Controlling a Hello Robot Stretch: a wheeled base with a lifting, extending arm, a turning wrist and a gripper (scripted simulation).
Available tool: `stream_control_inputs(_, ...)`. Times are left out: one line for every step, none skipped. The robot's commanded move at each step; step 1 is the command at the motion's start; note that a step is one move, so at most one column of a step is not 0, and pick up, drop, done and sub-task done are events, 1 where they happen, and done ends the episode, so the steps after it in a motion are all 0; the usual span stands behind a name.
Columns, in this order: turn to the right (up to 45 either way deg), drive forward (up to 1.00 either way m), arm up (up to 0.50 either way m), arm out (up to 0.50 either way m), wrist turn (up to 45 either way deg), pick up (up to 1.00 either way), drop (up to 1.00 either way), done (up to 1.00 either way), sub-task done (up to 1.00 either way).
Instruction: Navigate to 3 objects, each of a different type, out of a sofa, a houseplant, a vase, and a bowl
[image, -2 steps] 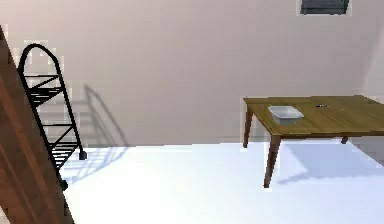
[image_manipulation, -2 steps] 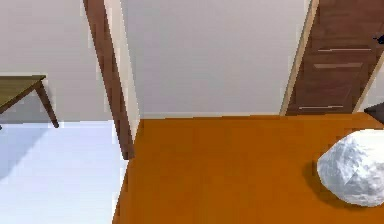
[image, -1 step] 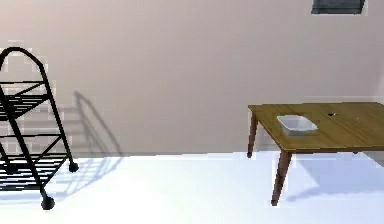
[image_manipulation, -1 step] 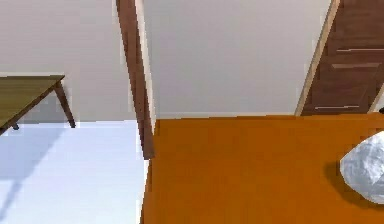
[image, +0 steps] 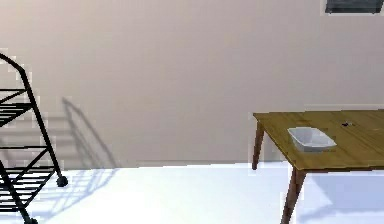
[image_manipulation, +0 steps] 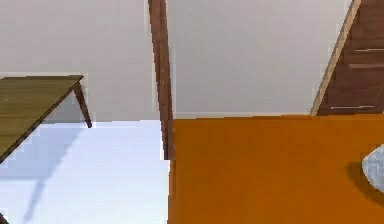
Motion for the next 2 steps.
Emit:
stream_control_inputs(45.0, 0.00, 0.00, 0.00, 0.0, 0.00, 0.00, 0.00, 0.00)
stream_control_inputs(39.0, 0.00, 0.00, 0.00, 0.0, 0.00, 0.00, 0.00, 0.00)
